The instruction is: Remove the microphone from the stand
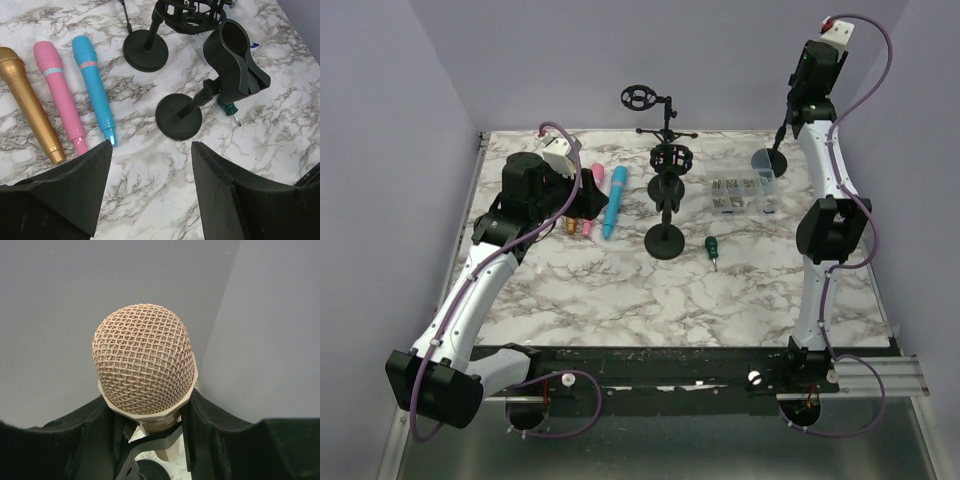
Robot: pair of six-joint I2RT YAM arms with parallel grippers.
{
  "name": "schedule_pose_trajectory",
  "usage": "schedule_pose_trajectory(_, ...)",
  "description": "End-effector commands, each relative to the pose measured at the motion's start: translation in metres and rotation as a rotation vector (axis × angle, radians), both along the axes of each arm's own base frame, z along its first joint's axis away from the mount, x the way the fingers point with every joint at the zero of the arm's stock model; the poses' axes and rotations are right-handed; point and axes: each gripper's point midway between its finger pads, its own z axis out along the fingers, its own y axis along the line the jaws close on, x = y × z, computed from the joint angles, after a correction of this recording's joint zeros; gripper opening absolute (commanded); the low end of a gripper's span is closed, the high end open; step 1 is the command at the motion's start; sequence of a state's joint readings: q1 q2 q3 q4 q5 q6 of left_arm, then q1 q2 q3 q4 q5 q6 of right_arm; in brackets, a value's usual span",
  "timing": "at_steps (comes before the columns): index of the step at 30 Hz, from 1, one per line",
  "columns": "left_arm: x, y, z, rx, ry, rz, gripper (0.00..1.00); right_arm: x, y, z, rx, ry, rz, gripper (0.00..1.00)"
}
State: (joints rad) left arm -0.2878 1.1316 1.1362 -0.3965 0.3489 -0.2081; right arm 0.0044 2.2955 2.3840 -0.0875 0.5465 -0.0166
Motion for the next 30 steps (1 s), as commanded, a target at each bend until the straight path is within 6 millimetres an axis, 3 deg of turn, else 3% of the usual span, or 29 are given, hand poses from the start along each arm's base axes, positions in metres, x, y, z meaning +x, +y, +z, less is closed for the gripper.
schedule_pose_trajectory(1, 0.002, -0.004, 0.01, -0.024, -0.022, -0.025, 0.66, -0.035, -0.018, 0.066, -0.042, -0.106, -0.086, 0.25)
schedule_pose_trajectory(6, 0.0, -0.007, 0.01, -0.039, -0.018, -0.037, 0.66, -0.083, -0.049, 0.1, -0.08, -0.157, -0.276, 0.1)
schedule_pose_trajectory(13, -0.004, -0.01, 0.01, -0.047, -0.019, -0.049, 0.66, -0.12, -0.08, 0.106, -0.051, -0.164, -0.38, 0.09)
schedule_pose_trajectory(16, -0.004, -0.011, 0.01, -0.046, -0.019, -0.052, 0.66, -0.128, -0.072, 0.115, -0.024, -0.163, -0.328, 0.05)
schedule_pose_trajectory(20, -0.006, -0.012, 0.013, -0.054, -0.023, -0.06, 0.66, -0.154, -0.055, 0.115, 0.084, -0.11, -0.244, 0.01)
schedule_pose_trajectory(26, -0.008, -0.013, 0.015, -0.063, -0.029, -0.067, 0.66, -0.212, -0.014, 0.113, 0.222, -0.058, -0.039, 0.01)
schedule_pose_trajectory(30, -0.01, -0.014, 0.016, -0.069, -0.031, -0.072, 0.66, -0.25, 0.019, 0.095, 0.279, 0.029, 0.083, 0.01)
